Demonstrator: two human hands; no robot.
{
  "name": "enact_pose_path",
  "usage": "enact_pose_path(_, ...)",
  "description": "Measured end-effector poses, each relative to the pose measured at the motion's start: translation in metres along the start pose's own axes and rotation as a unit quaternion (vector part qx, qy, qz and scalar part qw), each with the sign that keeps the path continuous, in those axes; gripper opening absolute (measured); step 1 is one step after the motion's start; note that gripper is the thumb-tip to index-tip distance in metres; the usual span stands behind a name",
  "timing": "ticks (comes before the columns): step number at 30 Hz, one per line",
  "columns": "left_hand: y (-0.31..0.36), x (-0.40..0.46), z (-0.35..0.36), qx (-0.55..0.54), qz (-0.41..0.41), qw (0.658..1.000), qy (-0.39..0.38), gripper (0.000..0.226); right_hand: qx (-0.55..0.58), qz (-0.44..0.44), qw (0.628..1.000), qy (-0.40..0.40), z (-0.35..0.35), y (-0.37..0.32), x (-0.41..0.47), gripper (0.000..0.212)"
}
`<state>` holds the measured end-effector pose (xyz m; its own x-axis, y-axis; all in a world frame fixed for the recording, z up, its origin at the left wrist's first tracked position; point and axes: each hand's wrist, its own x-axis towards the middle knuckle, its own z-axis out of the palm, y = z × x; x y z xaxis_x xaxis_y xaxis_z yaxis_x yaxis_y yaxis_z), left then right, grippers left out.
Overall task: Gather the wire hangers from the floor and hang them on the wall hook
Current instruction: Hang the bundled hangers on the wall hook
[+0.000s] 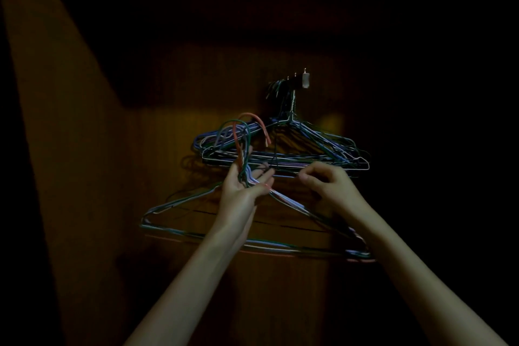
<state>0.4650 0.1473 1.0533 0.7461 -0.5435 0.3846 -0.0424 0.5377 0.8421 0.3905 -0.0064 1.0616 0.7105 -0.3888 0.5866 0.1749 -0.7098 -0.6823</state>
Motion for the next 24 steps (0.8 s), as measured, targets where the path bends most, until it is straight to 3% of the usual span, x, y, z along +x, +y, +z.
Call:
enact_pose_path(9, -0.001, -0.027, 0.008, 0.030, -0.042, 0.997, -0.050, 0.071, 0.099, -0.021, 0.993, -0.064, 0.013, -0.028, -0.018, 0.017)
enact_pose_path(13, -0.001, -0.037, 0.007, 0.009, -0.061, 0.997, -0.045, 0.080, 0.144, 0.037, 0.988, -0.036, 0.017, -0.029, -0.026, 0.024)
enact_pose_path(19, -0.001, -0.056, -0.002, 0.005, -0.073, 0.996, -0.059, 0.082, 0.119, 0.124, 0.984, 0.043, 0.011, -0.016, -0.034, 0.022)
enact_pose_path(24, 0.002, -0.068, -0.008, 0.007, -0.081, 0.994, -0.070, 0.079, 0.004, 0.148, 0.989, 0.000, 0.014, -0.002, -0.046, 0.020)
